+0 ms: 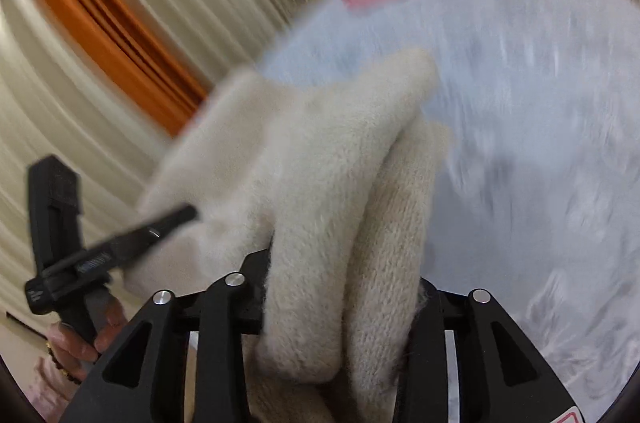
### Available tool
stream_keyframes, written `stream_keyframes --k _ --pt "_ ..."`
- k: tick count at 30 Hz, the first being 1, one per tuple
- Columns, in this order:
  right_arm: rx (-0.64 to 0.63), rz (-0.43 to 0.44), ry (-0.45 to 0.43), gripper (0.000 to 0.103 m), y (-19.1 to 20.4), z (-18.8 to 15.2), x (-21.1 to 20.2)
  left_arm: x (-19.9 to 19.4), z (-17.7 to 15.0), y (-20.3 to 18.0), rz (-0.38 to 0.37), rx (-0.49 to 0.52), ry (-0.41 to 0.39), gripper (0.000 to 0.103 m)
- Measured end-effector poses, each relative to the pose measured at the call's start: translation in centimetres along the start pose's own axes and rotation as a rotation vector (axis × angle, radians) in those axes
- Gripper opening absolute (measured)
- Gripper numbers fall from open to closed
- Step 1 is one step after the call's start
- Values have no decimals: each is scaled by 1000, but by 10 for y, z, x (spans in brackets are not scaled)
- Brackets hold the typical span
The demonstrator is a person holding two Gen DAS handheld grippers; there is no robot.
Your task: Fold small clothes
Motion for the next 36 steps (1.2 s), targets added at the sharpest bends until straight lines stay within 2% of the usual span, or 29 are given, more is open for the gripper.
stream_keyframes --k 2,3,4,6,8,13,14,15,18,21,23,24,25,26,28,29,30,31,32,33,34,35,36 --pt "65 -78 154 35 -28 -31 35 41 -35 26 90 -47 121 55" --pt "78 -88 165 36 -32 -38 38 50 -49 37 155 -69 168 56" --pt "68 -52 107 38 -26 -40 28 44 -50 38 142 -81 126 57" --pt "27 -77 61 50 -20 -40 16 32 -47 34 145 -59 69 61" --pt "23 -68 75 53 -17 -41 15 30 -44 30 192 1 79 61" --pt "92 -74 112 56 -27 -39 30 31 -39 21 246 94 83 62" --pt "107 -63 128 51 -28 -41 34 30 -39 20 253 111 79 62" --pt "110 -52 147 33 -27 -43 38 30 -40 19 260 126 78 62" --pt "74 -52 118 25 -19 -34 30 30 -40 20 288 178 72 62" --pt "42 -23 43 24 -4 -19 8 27 -39 16 311 214 67 62" --pt "13 -49 55 25 -7 -22 12 27 -40 16 313 212 67 62" --pt "2 -74 82 29 -12 -27 20 29 -41 16 311 204 74 63" --pt "-3 -108 156 31 -24 -40 37 31 -42 16 308 196 80 64" --pt "22 -113 196 39 -33 -46 48 33 -44 18 302 178 90 69" --pt "103 -73 175 41 -39 -44 42 32 -47 21 292 137 99 69" --pt "146 -53 150 45 -39 -41 31 29 -47 23 263 97 94 71" --pt "163 -51 133 53 -38 -39 24 25 -48 25 231 51 88 74" --pt "172 -61 121 59 -39 -39 18 23 -49 30 206 1 84 83" --pt "174 -72 125 68 -41 -41 17 23 -51 37 177 -70 86 84" --pt "174 -73 139 68 -42 -45 19 27 -56 44 147 -139 106 84" --pt "178 -66 169 64 -46 -50 24 31 -60 47 131 -173 125 83" --pt "198 -23 210 34 -46 -57 32 37 -64 49 88 -220 147 72" --pt "224 24 226 30 -43 -59 37 39 -65 49 54 -240 154 68"
Point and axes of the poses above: each gripper's, at about its wrist camera, not at the fingertips, and x roughly the way its jaws point, y to its left, z to its top, the point moved 8 cm from there along x, roughly the way its jaws point, and after that the axes turned 2 degrees about -y, right-handed, at the moved point
